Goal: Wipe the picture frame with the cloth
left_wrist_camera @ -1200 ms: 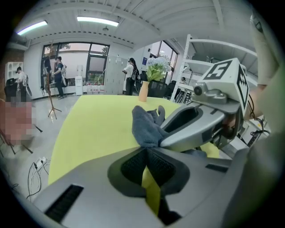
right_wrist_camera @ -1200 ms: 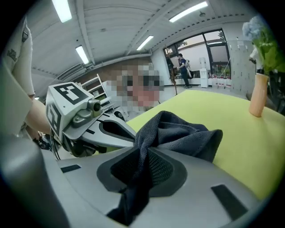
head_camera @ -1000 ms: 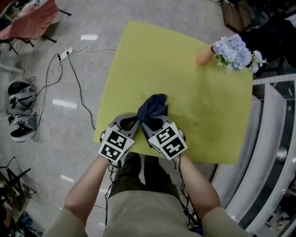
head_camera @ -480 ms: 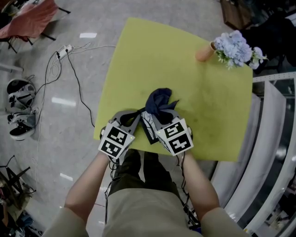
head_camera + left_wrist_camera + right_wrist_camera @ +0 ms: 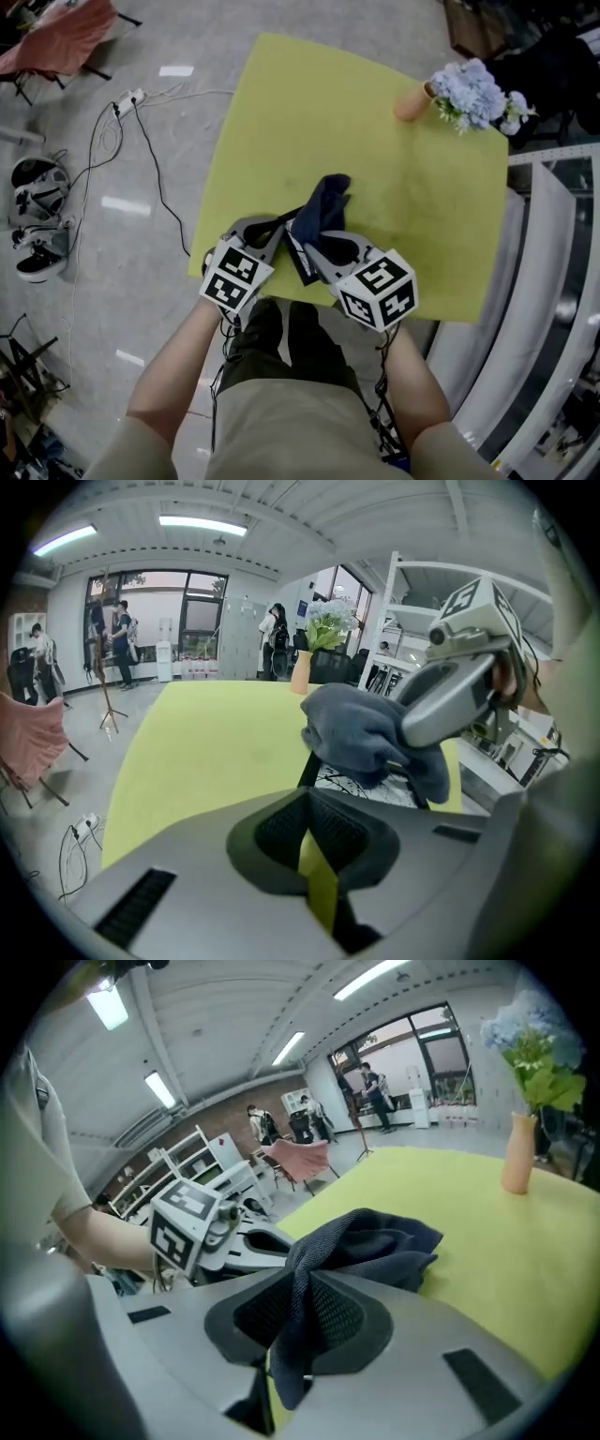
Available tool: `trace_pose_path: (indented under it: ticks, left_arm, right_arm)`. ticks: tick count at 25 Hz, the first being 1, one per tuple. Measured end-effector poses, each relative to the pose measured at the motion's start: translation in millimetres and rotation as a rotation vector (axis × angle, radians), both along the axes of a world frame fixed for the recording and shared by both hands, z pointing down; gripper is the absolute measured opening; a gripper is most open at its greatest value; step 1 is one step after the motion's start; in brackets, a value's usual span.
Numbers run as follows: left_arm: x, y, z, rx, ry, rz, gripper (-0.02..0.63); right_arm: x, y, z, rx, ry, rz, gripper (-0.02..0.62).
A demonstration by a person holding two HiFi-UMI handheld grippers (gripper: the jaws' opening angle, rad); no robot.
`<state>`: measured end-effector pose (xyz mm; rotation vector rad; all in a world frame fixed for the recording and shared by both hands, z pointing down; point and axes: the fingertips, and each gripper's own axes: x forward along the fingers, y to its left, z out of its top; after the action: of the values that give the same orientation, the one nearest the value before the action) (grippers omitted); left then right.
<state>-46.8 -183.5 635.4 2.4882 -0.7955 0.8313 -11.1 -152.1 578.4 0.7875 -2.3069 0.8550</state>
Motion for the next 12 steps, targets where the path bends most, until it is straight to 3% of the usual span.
trace_pose_path:
  ticks: [4,8,12]
  left_arm:
    - [0.6,-0.1,0.0,-0.002,0.002,0.002,0.006]
    - [0.9,-0.2,0.2,-0.006,0.004,0.004,0.006]
    - [0.5,-0.3,0.2,0.009,0.000,0.010,0.006]
  right_arm:
    - [-24.2,22.5,25.4,-0.079,0.017,-0.085,0.060]
    - [-30.0,27.5,54.4,-0.117,0.053,-0.088,0.060]
    - [-10.2,21.3,63.3,-0.093,0.144,-0.053,0.058]
